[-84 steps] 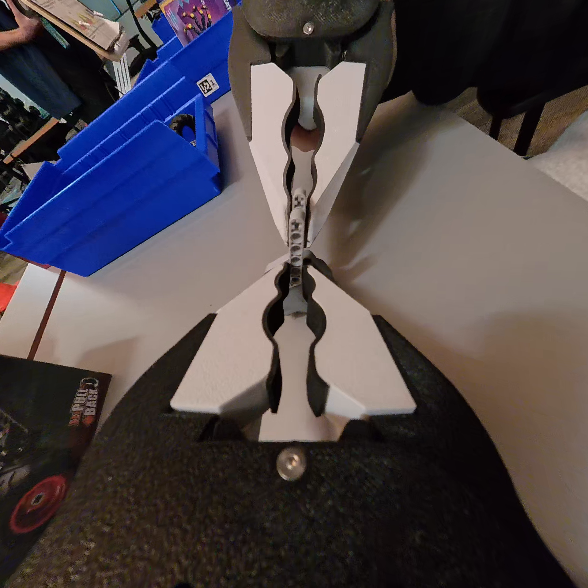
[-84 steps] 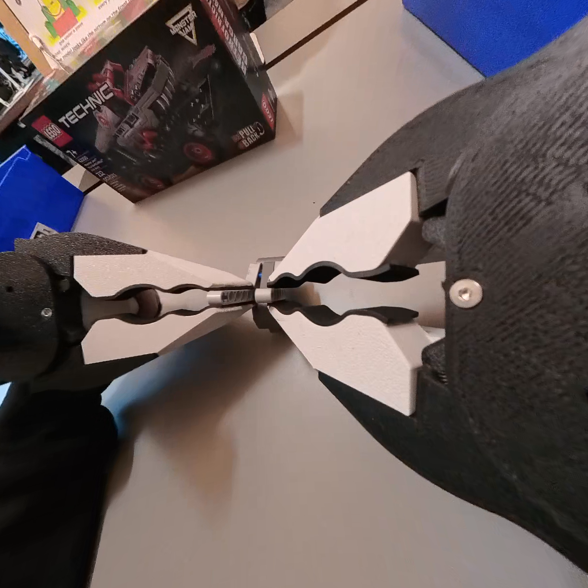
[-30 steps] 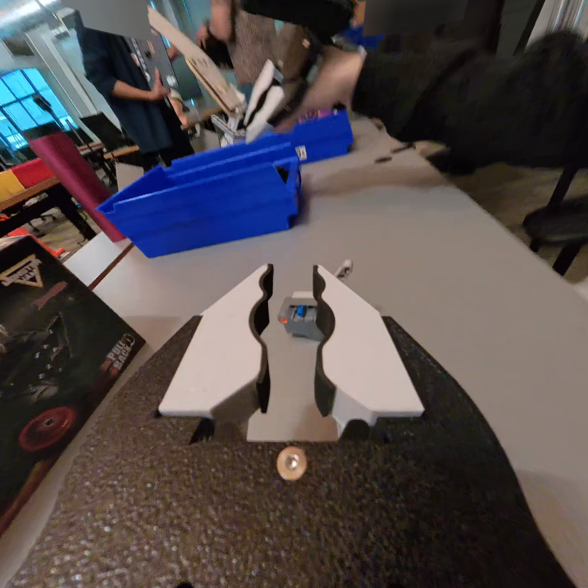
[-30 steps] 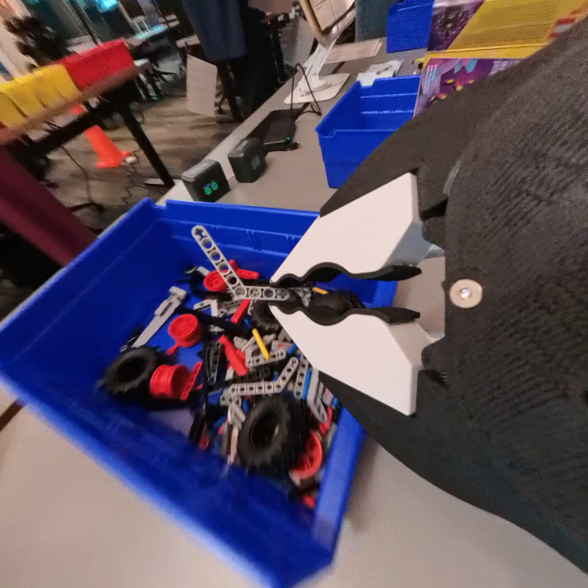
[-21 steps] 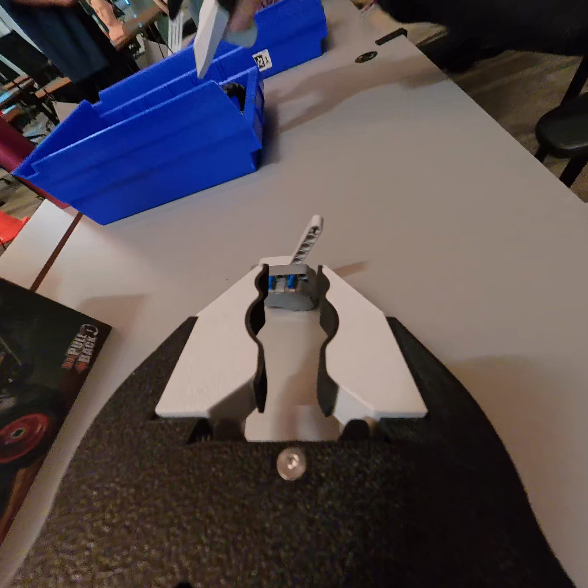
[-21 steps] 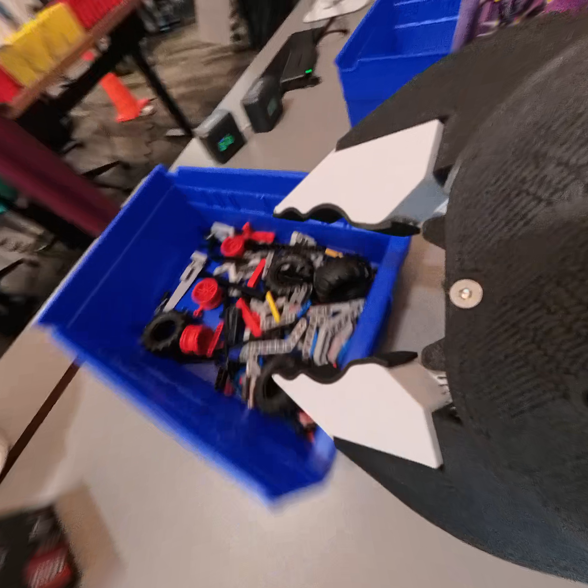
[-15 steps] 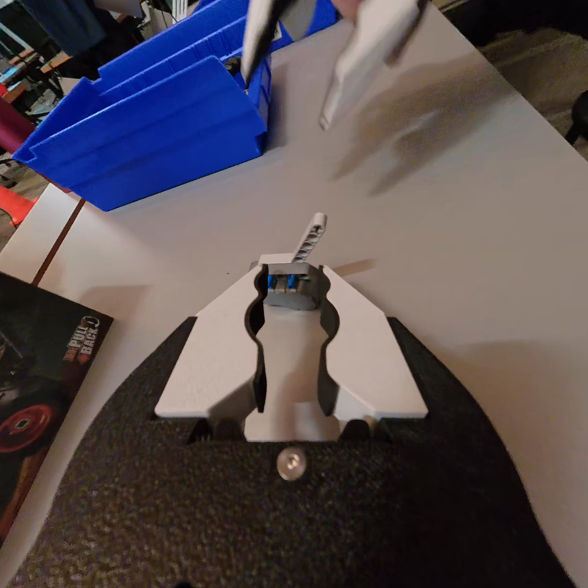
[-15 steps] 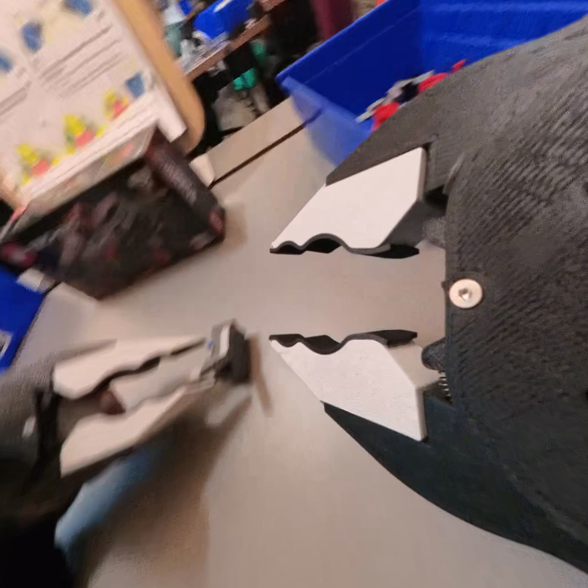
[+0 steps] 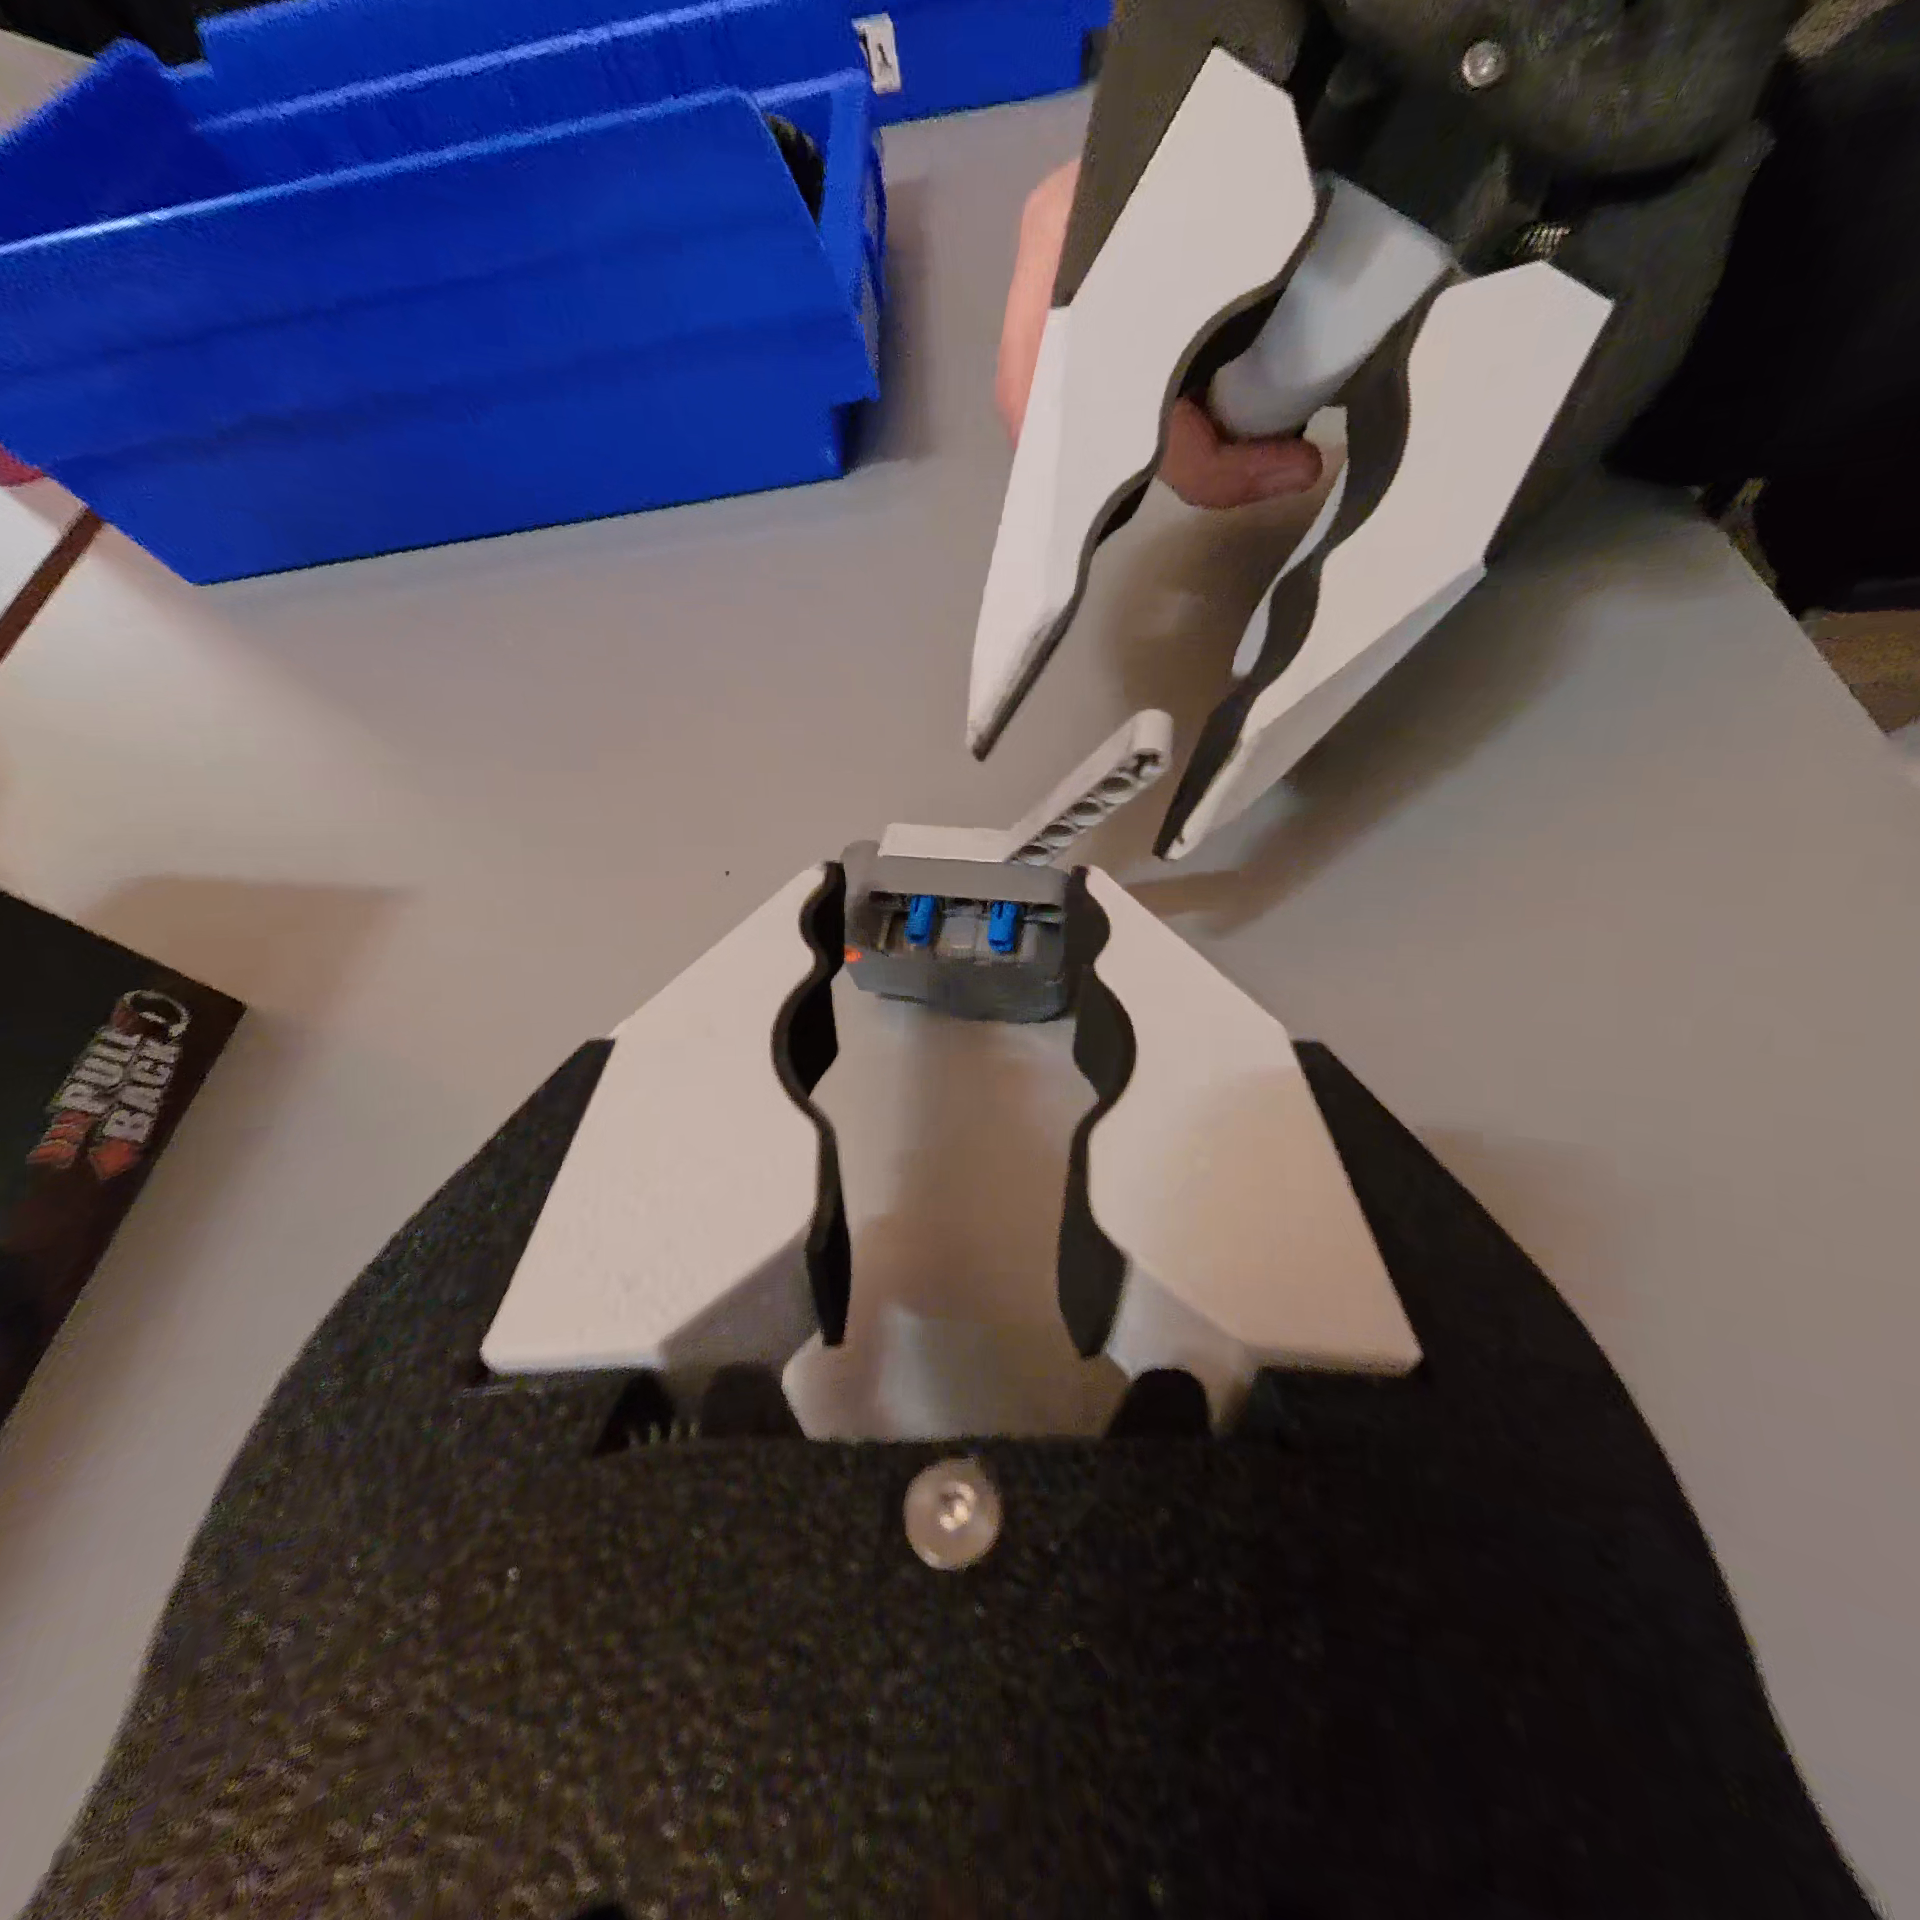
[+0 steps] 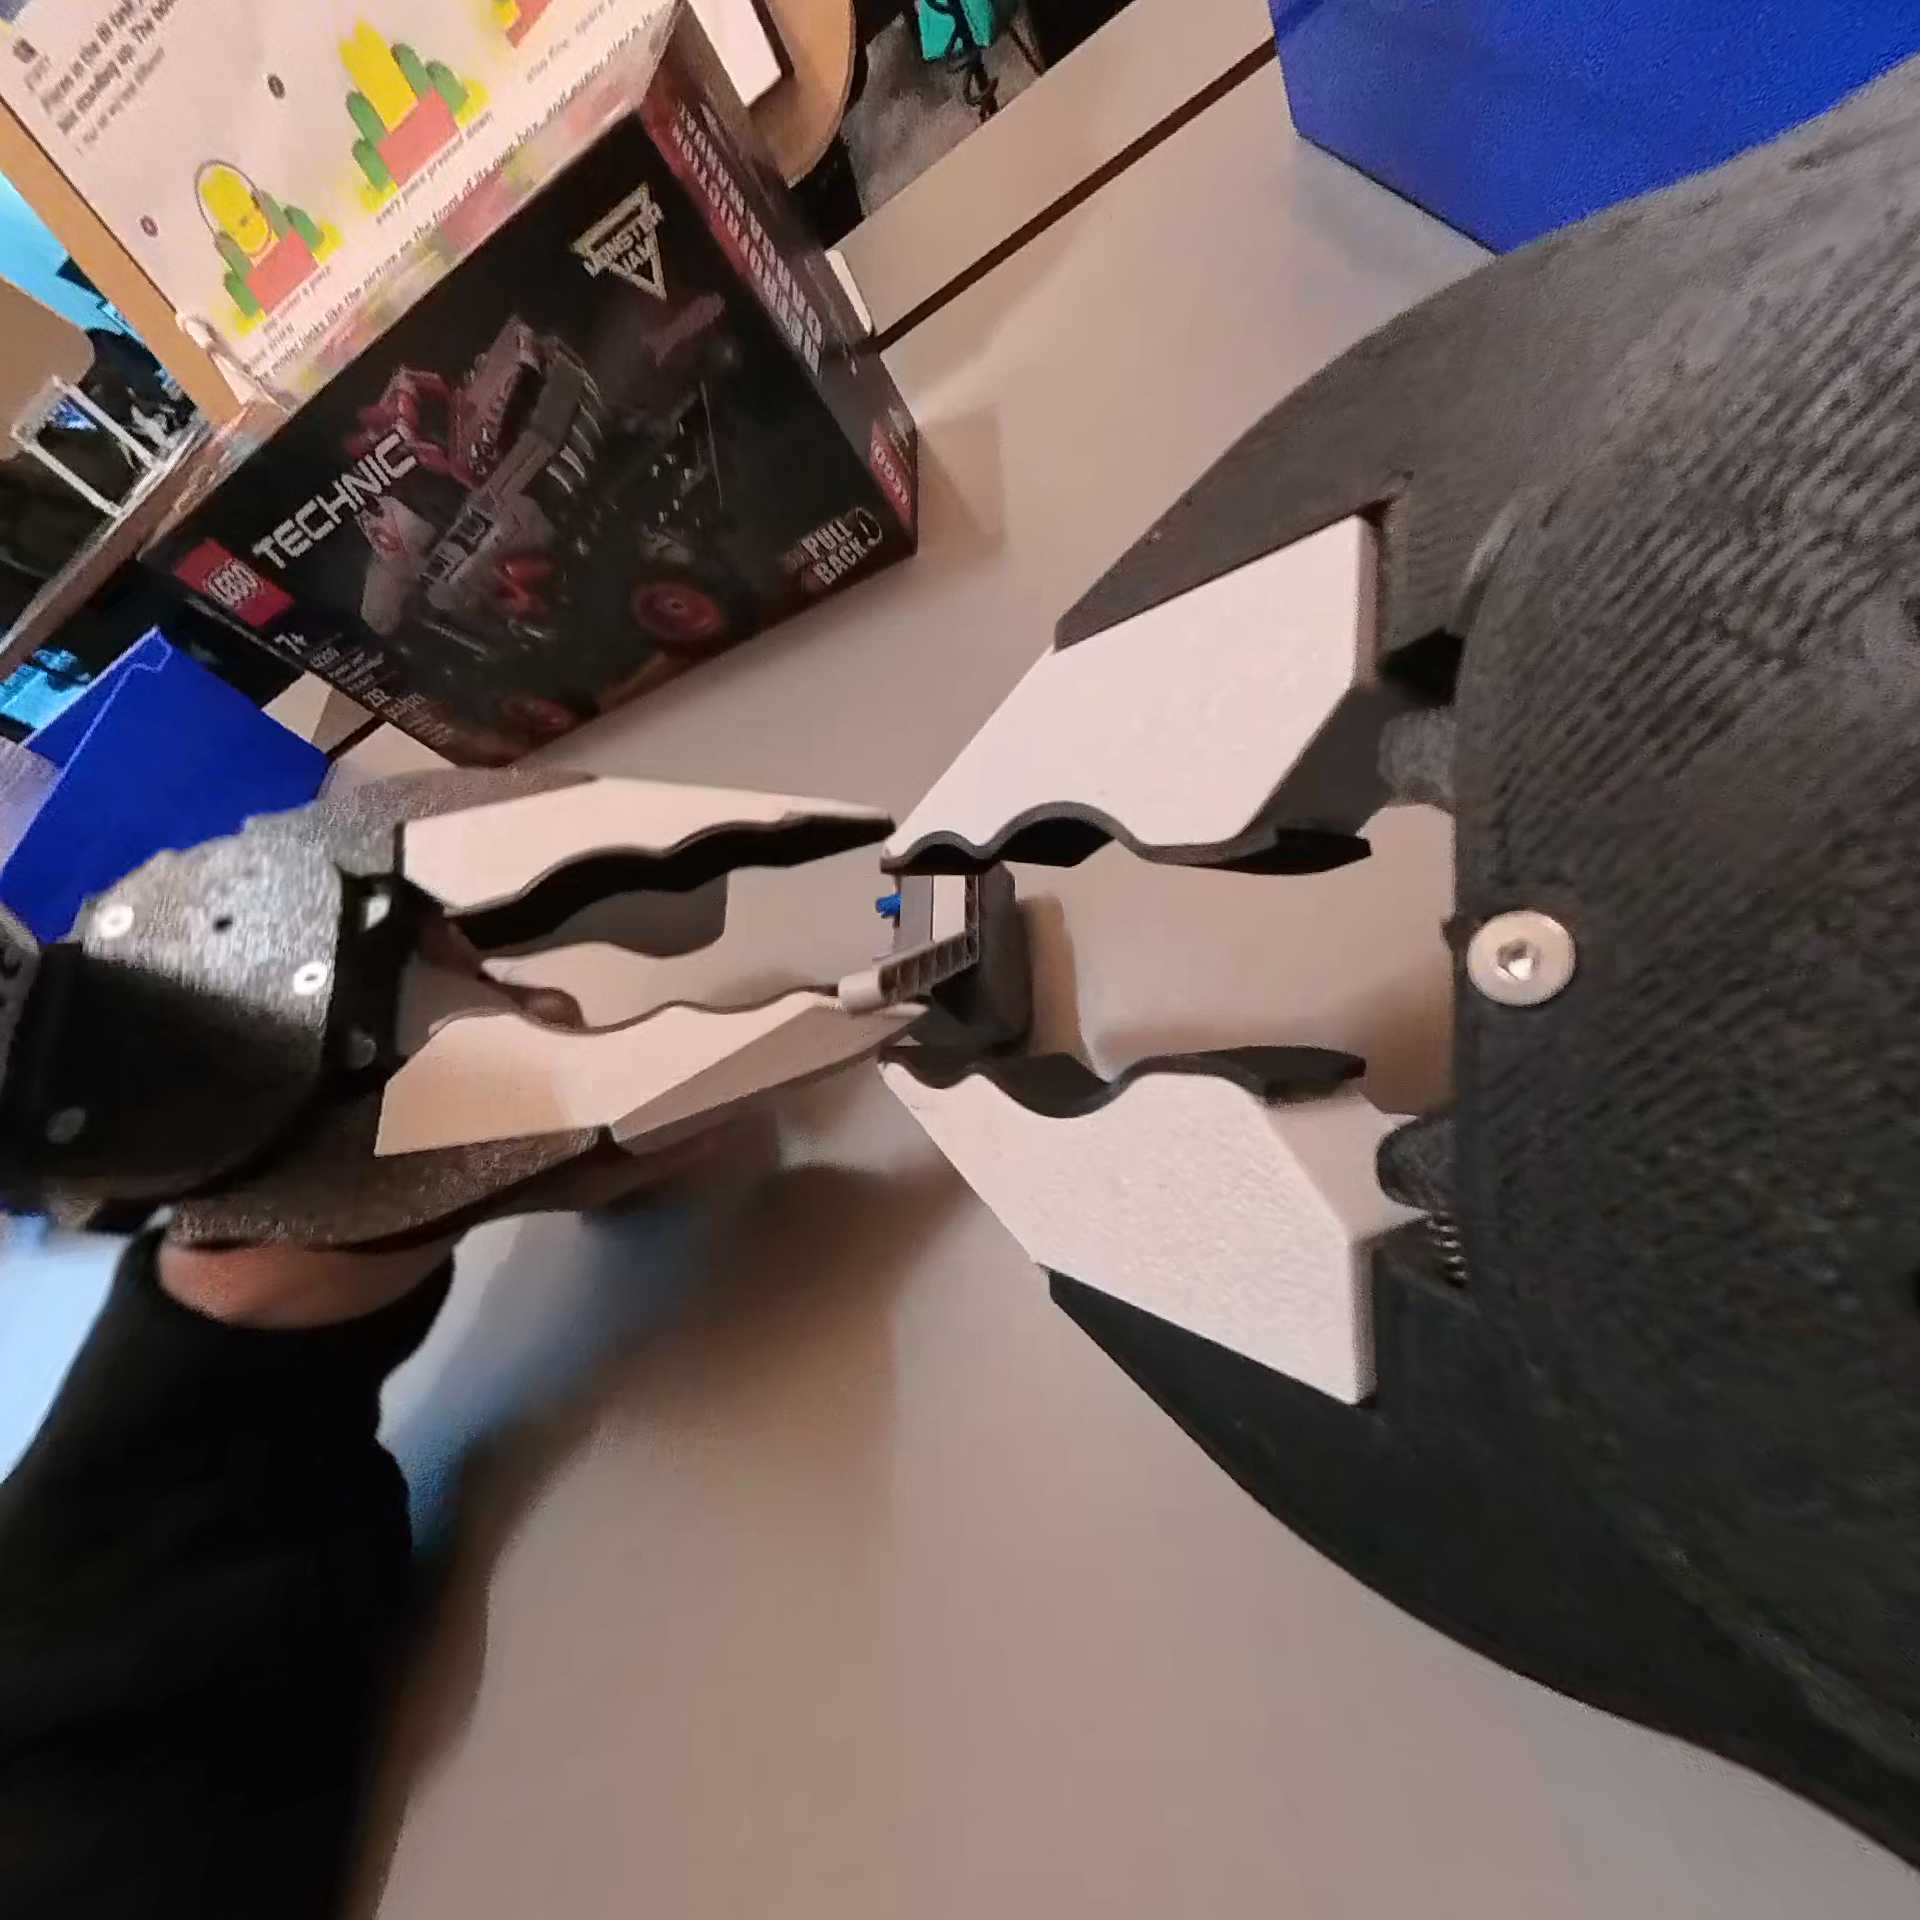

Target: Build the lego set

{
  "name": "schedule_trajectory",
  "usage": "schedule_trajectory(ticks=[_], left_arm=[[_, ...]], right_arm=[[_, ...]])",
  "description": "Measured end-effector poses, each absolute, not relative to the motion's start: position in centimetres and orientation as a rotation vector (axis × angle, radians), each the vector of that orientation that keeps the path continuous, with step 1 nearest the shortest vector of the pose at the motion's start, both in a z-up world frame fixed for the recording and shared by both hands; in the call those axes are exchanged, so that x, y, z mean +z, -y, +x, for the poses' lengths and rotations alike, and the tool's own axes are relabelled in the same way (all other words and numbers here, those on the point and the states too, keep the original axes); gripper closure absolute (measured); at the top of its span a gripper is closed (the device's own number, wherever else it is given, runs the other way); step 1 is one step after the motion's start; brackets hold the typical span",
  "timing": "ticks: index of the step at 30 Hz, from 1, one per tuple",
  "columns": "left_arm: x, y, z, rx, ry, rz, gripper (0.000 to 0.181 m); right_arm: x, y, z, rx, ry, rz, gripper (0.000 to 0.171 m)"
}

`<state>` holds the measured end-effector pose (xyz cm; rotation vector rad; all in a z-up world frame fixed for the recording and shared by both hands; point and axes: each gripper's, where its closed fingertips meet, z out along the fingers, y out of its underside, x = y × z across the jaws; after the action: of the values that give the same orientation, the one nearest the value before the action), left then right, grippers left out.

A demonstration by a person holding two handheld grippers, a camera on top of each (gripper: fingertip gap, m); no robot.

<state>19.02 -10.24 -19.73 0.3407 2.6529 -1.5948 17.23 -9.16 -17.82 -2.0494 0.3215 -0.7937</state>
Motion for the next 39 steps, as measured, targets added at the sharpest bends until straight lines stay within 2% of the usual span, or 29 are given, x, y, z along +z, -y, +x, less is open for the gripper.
schedule_trajectory(ticks=[4, 19, 33, 39], left_arm=[[-20.1, 10.7, 19.0, -1.565, -2.712, 0.432, 0.145], [-20.4, 11.7, 18.7, -1.582, -2.816, 0.585, 0.143], [-20.5, 11.5, 17.8, -1.637, -2.793, 0.606, 0.142], [-20.0, 10.8, 19.7, -1.513, -2.613, 0.265, 0.143]], right_arm=[[-18.6, 9.4, 17.7, -0.824, -0.329, -2.072, 0.163], [-18.6, 10.2, 17.6, -0.765, -0.305, -2.045, 0.164], [-19.0, 10.8, 16.5, -0.882, -0.232, -2.177, 0.165], [-18.9, 11.0, 18.0, -0.908, -0.432, -2.082, 0.165]])
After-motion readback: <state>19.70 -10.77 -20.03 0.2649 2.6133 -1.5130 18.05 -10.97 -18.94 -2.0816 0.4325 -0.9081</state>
